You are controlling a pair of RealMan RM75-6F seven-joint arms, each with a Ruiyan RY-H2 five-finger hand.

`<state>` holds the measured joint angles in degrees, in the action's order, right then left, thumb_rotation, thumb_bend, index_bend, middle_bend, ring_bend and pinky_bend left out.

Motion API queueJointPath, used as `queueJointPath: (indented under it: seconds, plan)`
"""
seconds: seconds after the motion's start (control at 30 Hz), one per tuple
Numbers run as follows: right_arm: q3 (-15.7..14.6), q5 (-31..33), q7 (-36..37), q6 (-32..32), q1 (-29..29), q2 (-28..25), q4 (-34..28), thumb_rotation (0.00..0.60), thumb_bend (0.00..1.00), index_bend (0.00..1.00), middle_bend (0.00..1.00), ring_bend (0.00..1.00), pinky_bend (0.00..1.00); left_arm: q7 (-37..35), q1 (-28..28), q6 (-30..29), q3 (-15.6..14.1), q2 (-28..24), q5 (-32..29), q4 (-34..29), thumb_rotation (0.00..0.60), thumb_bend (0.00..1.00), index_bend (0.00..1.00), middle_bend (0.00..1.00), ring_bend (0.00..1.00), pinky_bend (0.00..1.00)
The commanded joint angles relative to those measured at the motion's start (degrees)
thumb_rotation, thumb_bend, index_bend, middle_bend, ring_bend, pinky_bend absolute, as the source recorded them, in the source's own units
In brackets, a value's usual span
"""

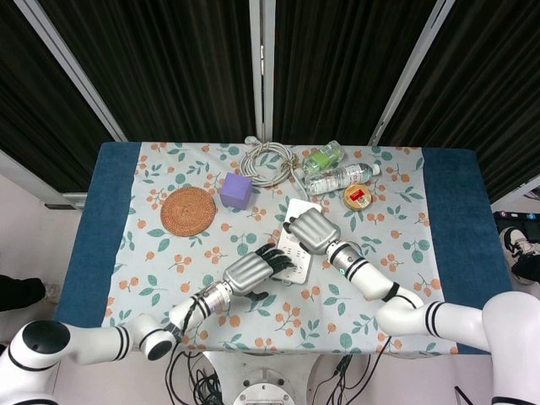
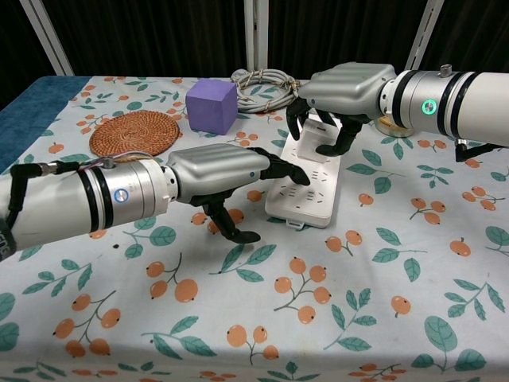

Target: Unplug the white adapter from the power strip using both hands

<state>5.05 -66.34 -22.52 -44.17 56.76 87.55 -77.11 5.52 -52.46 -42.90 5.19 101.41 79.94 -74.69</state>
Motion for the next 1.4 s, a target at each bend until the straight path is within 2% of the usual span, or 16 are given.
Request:
queueJointPath:
  seconds: [0.03, 0.3, 0.67, 0.9, 1.23, 1.4]
  plan:
    - [-0.1, -0.5, 0.2, -0.6, -0.6, -0.4, -0.6, 0.600, 0.46, 0.90, 0.69, 0.58, 0.58, 0.1, -0.1, 0.1, 0.0, 0.0, -0.2, 0.1, 0.600, 0.27, 0.13, 0.14, 0.06, 0.02]
    - [0.2, -1.1, 0.5, -1.6, -1.6, -1.2, -1.3, 0.600, 0.48, 0.90, 0.70, 0.59, 0.60, 0.4, -0.5, 0.4, 0.0, 0.3, -0.6, 0.2, 0.600, 0.27, 0.13, 0.14, 0.06, 0.02]
    - [2.9, 1.7, -1.1, 2.1, 1.5, 1.9, 1.9, 0.600, 0.53, 0.90, 0.70, 0.59, 0.60, 0.9, -0.9, 1.0, -0.3, 0.9, -1.1, 0.7, 0.600, 0.27, 0.13, 0.14, 0.06, 0.02]
    - [3.1, 2.8, -2.4, 2.0, 1.8, 1.7, 1.1, 0.600, 0.53, 0.90, 0.71, 0.59, 0.60, 0.7, -1.0, 1.0, -0.3, 0.9, -1.4, 1.1, 0.600, 0.27, 0.13, 0.14, 0.06, 0.02]
    - [2.6, 1.0, 0.1, -4.1, -2.9, -4.4, -5.3, 0.600, 0.53, 0.90, 0.71, 0.59, 0.60, 0.7, -0.6, -0.6, -0.3, 0.2, -0.6, 0.2, 0.600, 0.27, 0.13, 0.14, 0.06, 0.02]
    - [1.6, 0.1, 3.0, -6.8, -6.8, -11.3, -11.4, 0.600, 0.53, 0.89, 0.71, 0.59, 0.60, 2.1, 0.7, -4.9, -0.1, -2.3, 1.0, -3.3, 0.600, 0.27, 0.13, 0.14, 0.06, 0.02]
